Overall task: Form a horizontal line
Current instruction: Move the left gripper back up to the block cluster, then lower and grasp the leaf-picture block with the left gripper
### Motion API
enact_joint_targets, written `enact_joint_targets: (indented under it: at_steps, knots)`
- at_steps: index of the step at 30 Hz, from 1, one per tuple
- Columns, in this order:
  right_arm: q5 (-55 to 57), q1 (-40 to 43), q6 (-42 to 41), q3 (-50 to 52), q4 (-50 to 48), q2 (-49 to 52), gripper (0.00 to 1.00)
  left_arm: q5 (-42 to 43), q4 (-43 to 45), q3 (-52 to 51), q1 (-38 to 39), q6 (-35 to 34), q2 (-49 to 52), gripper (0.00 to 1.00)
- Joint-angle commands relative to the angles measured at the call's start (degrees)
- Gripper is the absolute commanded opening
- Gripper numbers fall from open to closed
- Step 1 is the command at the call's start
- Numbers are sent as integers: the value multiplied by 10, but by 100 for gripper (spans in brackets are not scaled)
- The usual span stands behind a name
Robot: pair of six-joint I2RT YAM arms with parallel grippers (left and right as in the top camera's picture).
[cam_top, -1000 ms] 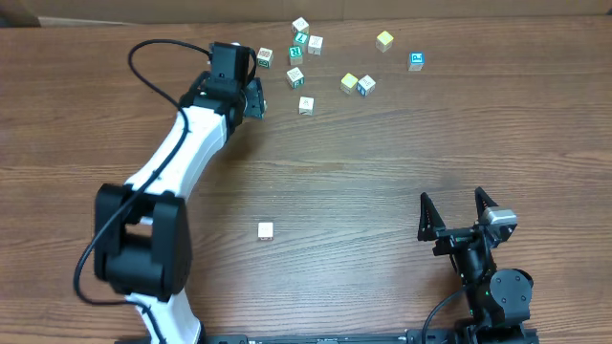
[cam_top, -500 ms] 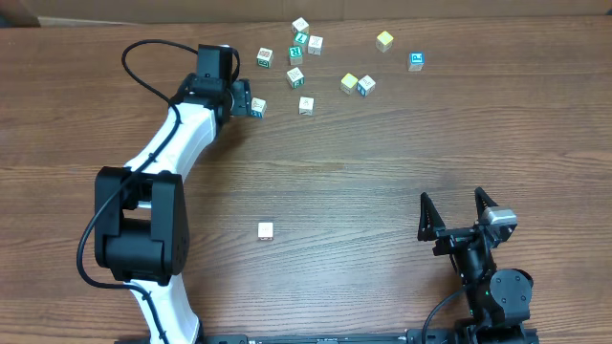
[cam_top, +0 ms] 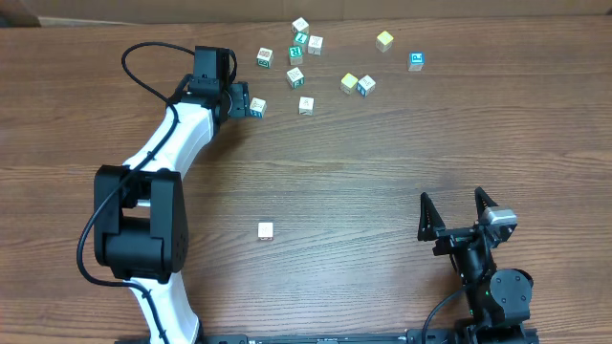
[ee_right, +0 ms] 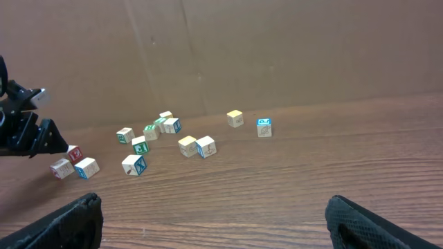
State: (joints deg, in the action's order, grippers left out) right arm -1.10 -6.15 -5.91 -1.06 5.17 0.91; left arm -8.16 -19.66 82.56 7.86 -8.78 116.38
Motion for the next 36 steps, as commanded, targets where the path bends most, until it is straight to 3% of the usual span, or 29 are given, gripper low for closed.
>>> enact_joint_targets:
  at_steps: [1,6,14,22,24,26,31,36]
  knots:
    - [1,-2,4,6,-3,-3,100,5,3,0,-1,9,24,72]
    - [1,-2,4,6,-3,-3,100,0,5,0,-1,9,45,72]
    - [1,-2,4,6,-3,-3,100,-8,21,0,-1,9,51,46]
    - [1,-2,4,6,-3,-3,100,-8,14,0,-1,9,51,40]
    - [1,-2,4,6,-3,-3,100,-8,14,0,-1,9,51,49]
    - [1,-2,4,6,-3,-3,100,-8,15,0,-1,9,51,50]
    - [1,-2,4,6,-3,-3,100,-8,14,0,-1,9,51,32]
    - [1,-2,4,6,-3,-3,100,-11,-15,0,-1,9,50,29]
